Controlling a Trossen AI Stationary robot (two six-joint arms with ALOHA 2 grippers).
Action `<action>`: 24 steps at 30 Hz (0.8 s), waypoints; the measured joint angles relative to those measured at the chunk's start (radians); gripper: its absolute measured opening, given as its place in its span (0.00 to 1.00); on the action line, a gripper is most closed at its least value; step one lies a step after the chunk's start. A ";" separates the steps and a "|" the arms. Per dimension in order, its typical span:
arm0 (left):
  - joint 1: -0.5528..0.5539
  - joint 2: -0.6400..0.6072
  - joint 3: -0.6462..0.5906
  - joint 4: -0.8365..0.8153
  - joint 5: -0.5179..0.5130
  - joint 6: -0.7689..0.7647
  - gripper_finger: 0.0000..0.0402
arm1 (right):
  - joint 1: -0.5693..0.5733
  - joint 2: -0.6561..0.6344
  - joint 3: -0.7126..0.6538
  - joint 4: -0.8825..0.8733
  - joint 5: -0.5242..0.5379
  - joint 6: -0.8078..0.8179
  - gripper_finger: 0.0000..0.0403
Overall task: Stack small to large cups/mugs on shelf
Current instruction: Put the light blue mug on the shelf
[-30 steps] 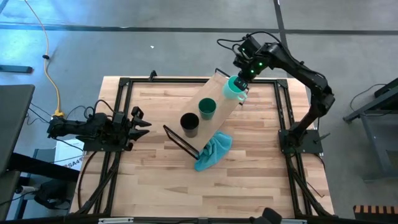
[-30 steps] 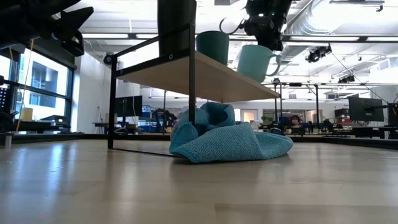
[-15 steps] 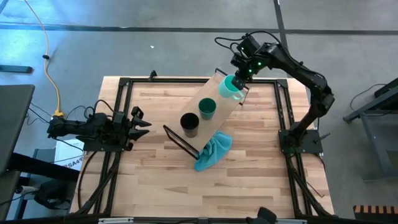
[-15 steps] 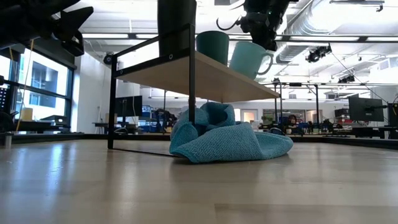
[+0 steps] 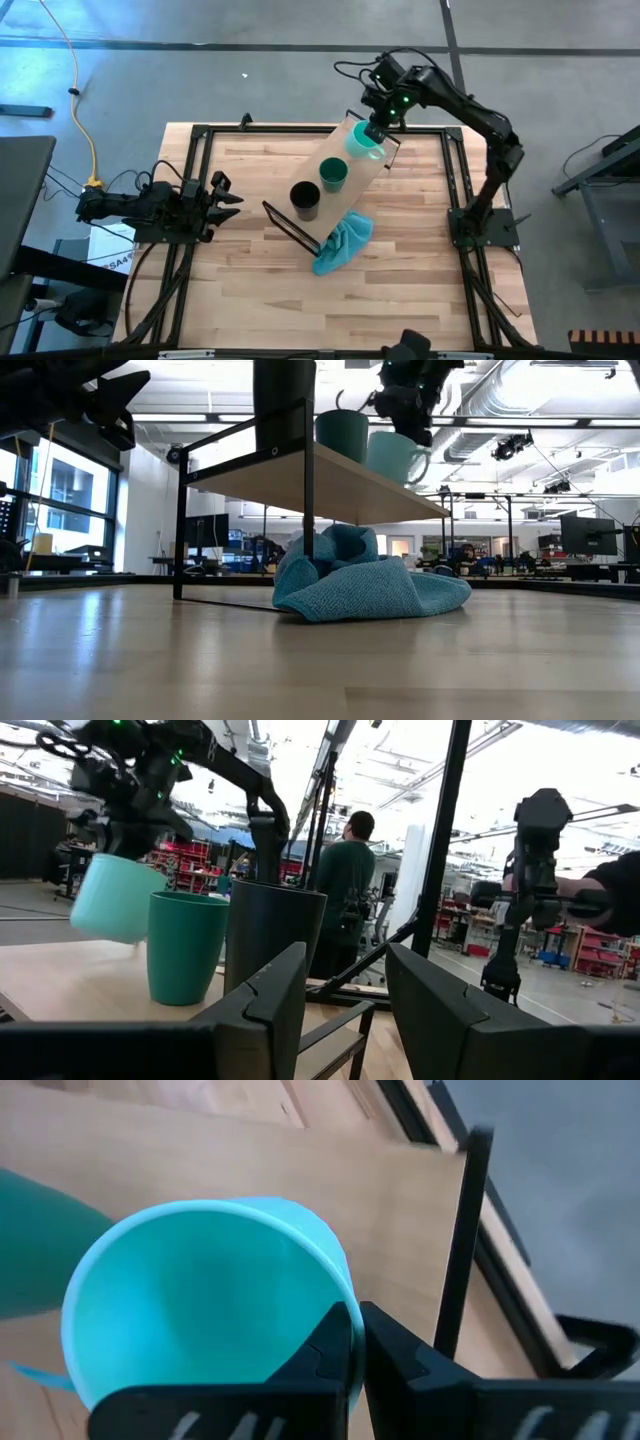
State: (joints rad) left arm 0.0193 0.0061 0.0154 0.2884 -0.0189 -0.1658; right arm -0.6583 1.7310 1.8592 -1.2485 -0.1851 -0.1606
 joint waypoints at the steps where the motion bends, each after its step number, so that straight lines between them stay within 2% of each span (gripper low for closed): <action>1: 0.000 0.000 0.000 0.000 0.000 -0.001 0.32 | 0.004 0.018 0.037 -0.016 0.004 -0.005 0.00; 7: 0.000 0.000 0.000 0.000 0.005 -0.027 0.32 | 0.014 0.168 0.296 -0.214 0.037 -0.036 0.00; 10: 0.000 0.000 0.000 0.000 0.008 -0.031 0.32 | 0.019 0.226 0.385 -0.287 0.049 -0.046 0.00; 24: 0.000 0.000 0.000 -0.022 0.010 -0.041 0.32 | 0.050 0.251 0.383 -0.282 0.061 -0.035 0.00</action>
State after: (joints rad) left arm 0.0191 0.0063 0.0154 0.2660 -0.0086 -0.2070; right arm -0.6079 1.9823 2.2423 -1.5305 -0.1236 -0.1956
